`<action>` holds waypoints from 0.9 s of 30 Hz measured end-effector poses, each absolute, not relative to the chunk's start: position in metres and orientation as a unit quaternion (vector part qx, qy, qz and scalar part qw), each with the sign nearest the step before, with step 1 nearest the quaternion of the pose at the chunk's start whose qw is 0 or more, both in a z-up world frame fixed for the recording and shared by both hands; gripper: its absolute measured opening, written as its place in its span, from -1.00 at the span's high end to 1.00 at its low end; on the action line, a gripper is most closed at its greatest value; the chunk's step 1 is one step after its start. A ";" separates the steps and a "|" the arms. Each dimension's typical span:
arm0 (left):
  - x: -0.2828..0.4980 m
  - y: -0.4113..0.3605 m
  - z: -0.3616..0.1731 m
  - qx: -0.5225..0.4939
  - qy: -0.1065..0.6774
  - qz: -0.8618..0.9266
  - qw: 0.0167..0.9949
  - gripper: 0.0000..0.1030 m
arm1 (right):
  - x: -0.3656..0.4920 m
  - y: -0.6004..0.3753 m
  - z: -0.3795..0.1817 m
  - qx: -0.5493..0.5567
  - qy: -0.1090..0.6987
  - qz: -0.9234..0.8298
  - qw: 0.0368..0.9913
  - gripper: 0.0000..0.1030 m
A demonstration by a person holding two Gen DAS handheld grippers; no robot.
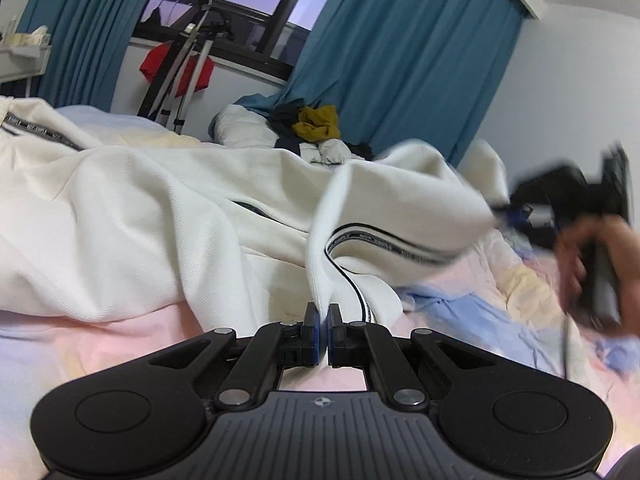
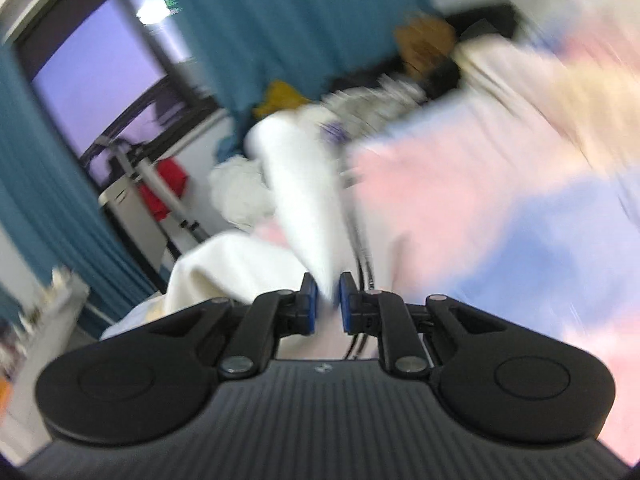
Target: Fold clothes
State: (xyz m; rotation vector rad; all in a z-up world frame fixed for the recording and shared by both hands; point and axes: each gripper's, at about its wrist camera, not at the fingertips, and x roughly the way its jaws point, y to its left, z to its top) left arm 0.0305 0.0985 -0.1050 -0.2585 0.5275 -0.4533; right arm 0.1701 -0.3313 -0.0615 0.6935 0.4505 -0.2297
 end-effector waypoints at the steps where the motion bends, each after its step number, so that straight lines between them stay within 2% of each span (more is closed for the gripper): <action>1: 0.033 0.089 -0.106 -0.118 0.257 -0.221 0.933 0.93 | 0.158 -0.343 -0.074 0.361 0.224 -0.116 0.898 0.71; 7: 0.048 0.039 -0.115 -0.072 0.274 -0.211 0.936 0.92 | 0.125 -0.389 -0.163 0.507 0.263 -0.117 0.812 0.75; 10: 0.052 0.027 -0.118 -0.051 0.282 -0.204 0.936 0.91 | 0.121 -0.392 -0.187 0.540 0.270 -0.123 0.788 0.75; 15: 0.045 0.022 -0.119 -0.023 0.282 -0.187 0.941 0.87 | 0.126 -0.384 -0.189 0.537 0.271 -0.120 0.790 0.74; 27: 0.033 0.040 -0.098 -0.070 0.299 -0.158 0.938 0.84 | 0.122 -0.399 -0.190 0.542 0.260 -0.105 0.792 0.68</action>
